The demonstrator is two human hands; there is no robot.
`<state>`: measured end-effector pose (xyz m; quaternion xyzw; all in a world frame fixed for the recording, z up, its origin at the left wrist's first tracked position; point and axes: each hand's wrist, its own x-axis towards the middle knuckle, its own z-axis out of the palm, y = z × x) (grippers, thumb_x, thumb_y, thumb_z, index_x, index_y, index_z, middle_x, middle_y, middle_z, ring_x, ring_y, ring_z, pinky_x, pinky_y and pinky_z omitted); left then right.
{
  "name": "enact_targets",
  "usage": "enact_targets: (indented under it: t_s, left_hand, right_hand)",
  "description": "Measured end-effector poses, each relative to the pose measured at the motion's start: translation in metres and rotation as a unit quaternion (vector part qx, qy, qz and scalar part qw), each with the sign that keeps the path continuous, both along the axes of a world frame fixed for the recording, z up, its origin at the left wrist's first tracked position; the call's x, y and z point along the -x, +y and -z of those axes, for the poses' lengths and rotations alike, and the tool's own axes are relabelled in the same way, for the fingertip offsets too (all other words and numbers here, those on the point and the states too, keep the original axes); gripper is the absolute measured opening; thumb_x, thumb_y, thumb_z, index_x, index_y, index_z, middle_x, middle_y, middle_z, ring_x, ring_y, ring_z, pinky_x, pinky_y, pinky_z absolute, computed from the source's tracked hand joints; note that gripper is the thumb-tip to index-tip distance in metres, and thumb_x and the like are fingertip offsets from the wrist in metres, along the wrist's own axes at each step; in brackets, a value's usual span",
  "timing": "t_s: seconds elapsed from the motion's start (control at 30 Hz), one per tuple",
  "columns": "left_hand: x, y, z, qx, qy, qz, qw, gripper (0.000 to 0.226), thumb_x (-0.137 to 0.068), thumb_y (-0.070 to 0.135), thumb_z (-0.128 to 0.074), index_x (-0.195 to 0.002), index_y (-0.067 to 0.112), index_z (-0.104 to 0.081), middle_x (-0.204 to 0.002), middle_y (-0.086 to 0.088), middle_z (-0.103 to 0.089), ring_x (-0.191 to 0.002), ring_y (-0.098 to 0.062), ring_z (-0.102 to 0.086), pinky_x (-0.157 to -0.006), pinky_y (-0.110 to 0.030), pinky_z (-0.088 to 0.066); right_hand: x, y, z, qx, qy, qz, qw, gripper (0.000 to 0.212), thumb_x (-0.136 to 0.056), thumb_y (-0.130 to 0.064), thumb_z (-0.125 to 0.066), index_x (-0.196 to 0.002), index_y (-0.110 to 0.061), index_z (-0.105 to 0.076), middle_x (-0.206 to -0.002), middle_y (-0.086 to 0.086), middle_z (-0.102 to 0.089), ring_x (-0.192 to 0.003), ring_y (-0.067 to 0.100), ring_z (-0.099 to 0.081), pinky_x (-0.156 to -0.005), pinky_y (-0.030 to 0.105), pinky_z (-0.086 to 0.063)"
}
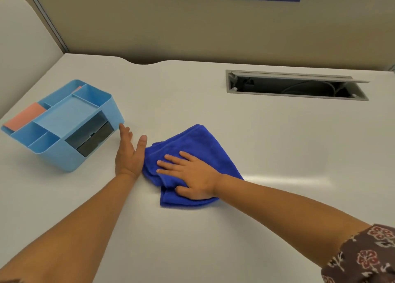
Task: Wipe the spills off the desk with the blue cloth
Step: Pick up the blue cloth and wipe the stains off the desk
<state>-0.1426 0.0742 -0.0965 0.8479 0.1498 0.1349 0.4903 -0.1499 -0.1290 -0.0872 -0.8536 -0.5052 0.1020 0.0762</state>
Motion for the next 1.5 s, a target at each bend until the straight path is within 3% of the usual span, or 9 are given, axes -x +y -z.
enact_targets:
  t_s: [0.3,0.43,0.63,0.8,0.93,1.0,1.07,1.13,1.5]
  left_hand:
    - [0.018,-0.005,0.0,-0.057,0.049,0.009,0.997,0.07,-0.092,0.045,-0.037,-0.148,0.025,0.0,-0.155,-0.002,-0.024,-0.142,-0.018,-0.026,-0.112,-0.033,-0.019]
    - [0.02,-0.007,-0.003,-0.072,0.055,0.013,0.996,0.07,-0.092,0.047,-0.036,-0.148,0.023,-0.001,-0.156,-0.001,-0.022,-0.142,-0.021,-0.025,-0.113,-0.037,-0.019]
    - [0.02,-0.008,-0.003,-0.09,0.064,0.011,0.994,0.07,-0.092,0.048,-0.035,-0.148,0.024,-0.002,-0.156,-0.001,-0.021,-0.142,-0.023,-0.025,-0.113,-0.039,-0.02]
    - [0.018,-0.007,-0.003,-0.101,0.061,0.012,0.993,0.071,-0.091,0.048,-0.035,-0.148,0.021,-0.003,-0.156,-0.002,-0.022,-0.142,-0.022,-0.025,-0.114,-0.038,-0.02]
    - [0.017,-0.007,-0.003,-0.098,0.058,0.016,0.993,0.071,-0.091,0.047,-0.037,-0.148,0.021,-0.003,-0.156,-0.002,-0.023,-0.142,-0.021,-0.025,-0.114,-0.037,-0.02]
    - [0.017,-0.008,-0.004,-0.1,0.059,0.013,0.993,0.07,-0.092,0.046,-0.037,-0.148,0.021,-0.004,-0.156,-0.002,-0.023,-0.142,-0.021,-0.025,-0.114,-0.037,-0.019]
    - [0.017,-0.008,-0.004,-0.101,0.059,0.013,0.993,0.07,-0.092,0.045,-0.037,-0.148,0.02,-0.004,-0.156,-0.002,-0.023,-0.142,-0.021,-0.025,-0.114,-0.037,-0.019]
    - [0.018,-0.009,-0.004,-0.1,0.058,0.013,0.993,0.069,-0.092,0.044,-0.037,-0.148,0.02,-0.004,-0.156,-0.002,-0.023,-0.142,-0.021,-0.024,-0.114,-0.036,-0.018]
    - [0.019,-0.009,-0.005,-0.105,0.064,0.022,0.992,0.068,-0.093,0.043,-0.037,-0.148,0.021,-0.005,-0.156,-0.001,-0.021,-0.143,-0.02,-0.022,-0.114,-0.034,-0.016]
  right_hand:
    - [0.079,-0.082,-0.026,-0.052,0.27,0.108,0.955,0.047,-0.09,-0.017,-0.041,-0.134,-0.034,-0.048,-0.15,-0.009,-0.036,-0.143,0.012,-0.021,-0.119,0.039,-0.012]
    - [0.096,-0.102,-0.063,-0.173,0.583,0.229,0.76,0.022,-0.073,-0.031,-0.051,-0.078,-0.032,-0.073,-0.085,-0.014,-0.072,-0.086,0.0,-0.065,-0.085,0.014,-0.047]
    - [0.055,-0.107,-0.073,-0.493,0.511,0.477,0.518,0.018,-0.074,-0.018,-0.062,-0.063,-0.019,-0.048,-0.071,0.001,-0.037,-0.079,0.025,-0.029,-0.075,0.038,-0.029]
    - [0.027,-0.123,-0.086,-0.527,0.452,0.525,0.492,0.03,-0.085,-0.012,-0.054,-0.058,-0.013,-0.041,-0.05,-0.005,-0.038,-0.048,0.013,-0.037,-0.046,0.019,-0.037]
    - [0.016,-0.116,-0.07,-0.377,0.317,0.513,0.703,0.021,-0.084,-0.015,-0.042,-0.069,-0.026,-0.053,-0.055,-0.017,-0.052,-0.053,0.004,-0.047,-0.057,0.02,-0.039]
    - [0.021,-0.104,-0.048,-0.275,0.202,0.405,0.848,0.035,-0.085,-0.026,-0.043,-0.119,-0.032,-0.047,-0.112,-0.019,-0.061,-0.1,0.003,-0.055,-0.091,0.025,-0.042]
    - [0.03,-0.092,-0.021,-0.133,0.071,0.308,0.939,0.071,-0.086,-0.048,-0.041,-0.148,-0.028,-0.01,-0.157,-0.01,-0.015,-0.143,0.002,-0.008,-0.117,0.033,-0.007]
    - [0.034,-0.079,-0.002,-0.062,-0.034,0.271,0.96,0.078,-0.086,-0.062,-0.03,-0.149,-0.026,-0.001,-0.16,-0.004,0.003,-0.143,0.006,0.016,-0.118,0.04,0.008]
    - [-0.036,-0.086,-0.006,-0.031,-0.054,0.421,0.905,0.075,-0.087,-0.06,-0.034,-0.148,-0.019,-0.017,-0.159,0.002,-0.009,-0.147,0.017,-0.001,-0.119,0.045,-0.005]
